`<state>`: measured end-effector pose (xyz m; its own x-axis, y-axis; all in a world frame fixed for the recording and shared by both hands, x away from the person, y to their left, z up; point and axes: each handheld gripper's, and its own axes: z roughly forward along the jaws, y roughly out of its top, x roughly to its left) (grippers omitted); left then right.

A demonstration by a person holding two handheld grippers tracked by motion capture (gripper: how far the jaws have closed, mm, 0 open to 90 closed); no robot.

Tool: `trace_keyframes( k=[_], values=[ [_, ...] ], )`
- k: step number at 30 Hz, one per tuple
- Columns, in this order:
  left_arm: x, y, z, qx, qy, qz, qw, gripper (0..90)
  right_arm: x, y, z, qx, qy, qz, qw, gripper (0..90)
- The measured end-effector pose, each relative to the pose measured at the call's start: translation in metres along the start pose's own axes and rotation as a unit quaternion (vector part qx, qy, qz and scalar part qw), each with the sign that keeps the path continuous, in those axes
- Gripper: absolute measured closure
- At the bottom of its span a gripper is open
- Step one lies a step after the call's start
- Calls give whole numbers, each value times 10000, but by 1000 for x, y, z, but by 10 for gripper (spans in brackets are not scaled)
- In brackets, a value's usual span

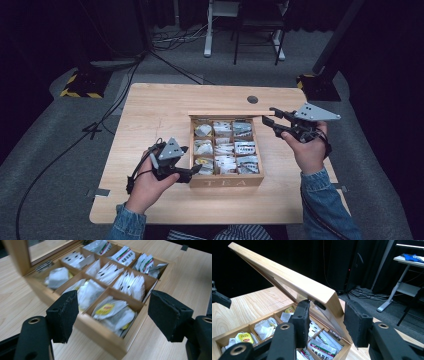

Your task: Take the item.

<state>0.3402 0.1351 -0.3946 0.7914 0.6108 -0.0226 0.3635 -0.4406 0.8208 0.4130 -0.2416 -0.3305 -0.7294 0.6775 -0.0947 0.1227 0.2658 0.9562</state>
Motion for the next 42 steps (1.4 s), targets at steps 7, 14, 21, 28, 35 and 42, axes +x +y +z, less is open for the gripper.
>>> trace_keyframes(
  k=[7,14,21,28,35,42],
  values=[
    [-15,18,22,76,-221,229,9995,255,0,0,0,-5,3,-30,10000,572],
    [-29,32,47,164,-351,373,9986,256,-1,2,2,8,-16,-55,10000,562],
    [-34,38,57,188,-461,456,9977,257,-2,2,4,-25,-16,-67,10000,548],
    [-42,47,74,259,-608,574,9962,258,1,1,3,59,-8,-74,10000,544],
    [-50,56,94,374,-731,742,9939,265,2,0,2,86,-3,-128,9999,541],
    [-54,63,120,621,-1024,711,9903,359,4,-5,8,268,6,-196,9995,544]
  ],
)
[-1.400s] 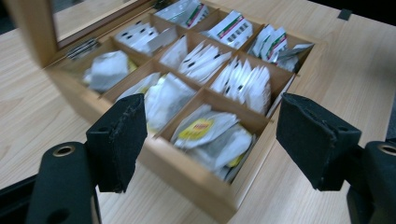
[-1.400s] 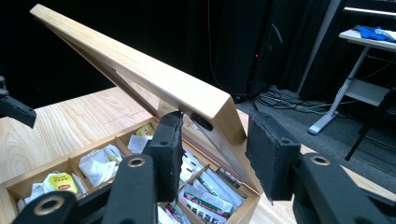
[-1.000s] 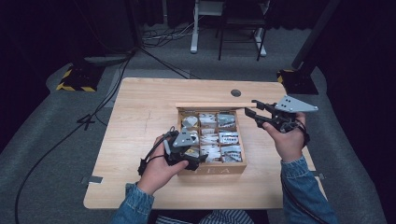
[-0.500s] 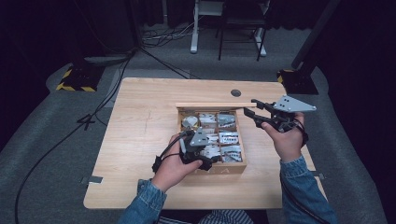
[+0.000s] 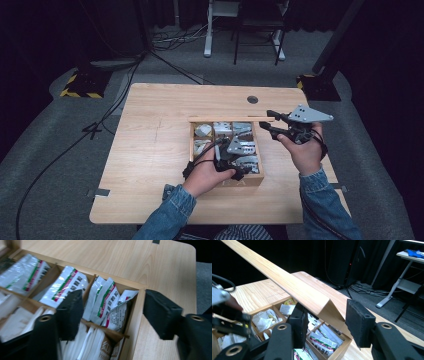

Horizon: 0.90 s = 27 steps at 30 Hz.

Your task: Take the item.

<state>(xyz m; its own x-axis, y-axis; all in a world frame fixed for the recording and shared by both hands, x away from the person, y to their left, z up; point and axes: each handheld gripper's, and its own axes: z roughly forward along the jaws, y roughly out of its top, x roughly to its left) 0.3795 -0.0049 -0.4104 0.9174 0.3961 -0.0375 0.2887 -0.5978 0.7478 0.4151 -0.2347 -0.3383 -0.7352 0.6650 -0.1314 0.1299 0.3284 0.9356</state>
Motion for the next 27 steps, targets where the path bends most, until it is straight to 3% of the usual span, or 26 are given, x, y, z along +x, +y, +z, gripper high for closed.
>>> trace_keyframes(
  k=[4,10,17,20,22,27],
  values=[
    [0,2,13,196,-87,74,9997,453,2,1,1,27,-27,-60,10000,550],
    [-2,5,26,390,-87,201,9990,509,2,1,1,30,-34,-65,10000,550],
    [1,5,28,538,-263,115,9981,716,2,1,1,28,-30,-67,10000,551],
    [1,5,30,710,-74,271,9971,734,2,1,1,29,-30,-68,10000,551],
    [3,4,31,710,-204,182,9971,731,2,1,1,32,-35,-70,10000,550],
    [2,3,33,859,-213,166,9959,727,2,2,1,35,-38,-75,10000,551]
  ],
)
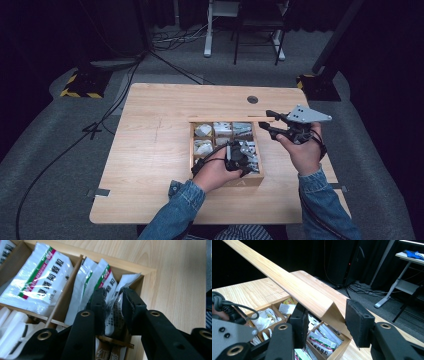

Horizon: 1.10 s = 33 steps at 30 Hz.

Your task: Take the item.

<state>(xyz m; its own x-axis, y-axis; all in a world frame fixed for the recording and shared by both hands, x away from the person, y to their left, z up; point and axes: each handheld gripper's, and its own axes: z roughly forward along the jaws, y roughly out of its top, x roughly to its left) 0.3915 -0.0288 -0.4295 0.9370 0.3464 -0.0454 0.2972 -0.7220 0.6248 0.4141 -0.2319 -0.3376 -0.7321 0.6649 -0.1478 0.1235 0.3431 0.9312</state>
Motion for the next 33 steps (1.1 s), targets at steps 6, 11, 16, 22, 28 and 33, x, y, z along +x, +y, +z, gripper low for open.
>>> trace_keyframes(
  k=[6,11,16,22,28,33],
  values=[
    [-1,0,0,187,-104,11,9998,866,0,0,0,-5,1,0,10000,550],
    [-2,-1,-2,74,-71,6,9999,885,0,0,0,-8,4,2,10000,550],
    [-3,-2,-5,-59,-53,69,9999,888,0,0,0,-13,9,10,10000,550],
    [-5,0,-15,-277,-67,69,9996,893,-1,0,0,-18,20,15,10000,550],
    [-5,2,-38,-704,-62,16,9975,894,-2,0,1,-25,27,24,10000,550],
    [-3,2,-53,-1039,-168,-40,9944,894,-2,1,1,-38,27,16,10000,550]
  ],
)
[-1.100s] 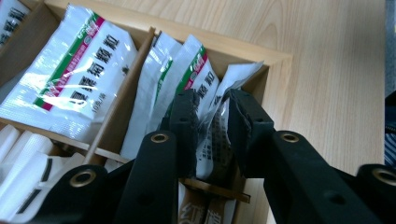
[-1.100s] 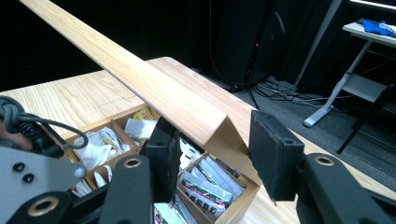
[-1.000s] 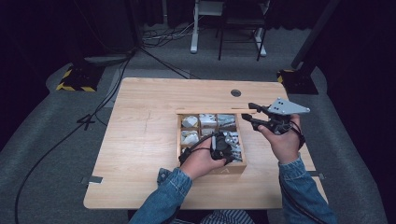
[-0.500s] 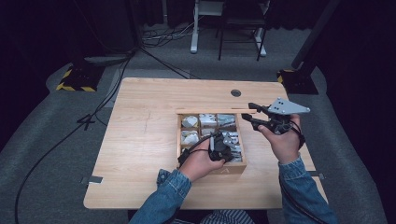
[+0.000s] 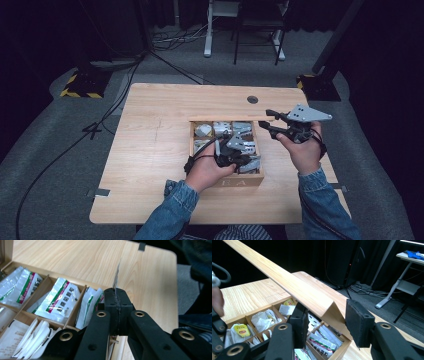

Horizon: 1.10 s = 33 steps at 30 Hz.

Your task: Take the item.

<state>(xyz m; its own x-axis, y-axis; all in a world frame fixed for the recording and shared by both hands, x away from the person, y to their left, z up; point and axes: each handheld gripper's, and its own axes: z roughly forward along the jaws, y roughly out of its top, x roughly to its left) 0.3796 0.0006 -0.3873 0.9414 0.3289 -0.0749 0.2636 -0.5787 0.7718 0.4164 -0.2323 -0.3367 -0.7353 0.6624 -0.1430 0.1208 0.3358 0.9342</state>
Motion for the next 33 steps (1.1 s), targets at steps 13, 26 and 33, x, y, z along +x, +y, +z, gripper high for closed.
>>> trace_keyframes(
  k=[13,26,33],
  values=[
    [-1,1,-19,-517,31,8,9987,894,-1,0,0,-7,19,6,10000,549],
    [2,-4,-41,-717,242,-9,9971,894,-3,2,2,-20,59,40,10000,548],
    [3,-10,-57,-844,397,-77,9956,894,-3,3,2,-22,43,29,10000,548]
  ],
)
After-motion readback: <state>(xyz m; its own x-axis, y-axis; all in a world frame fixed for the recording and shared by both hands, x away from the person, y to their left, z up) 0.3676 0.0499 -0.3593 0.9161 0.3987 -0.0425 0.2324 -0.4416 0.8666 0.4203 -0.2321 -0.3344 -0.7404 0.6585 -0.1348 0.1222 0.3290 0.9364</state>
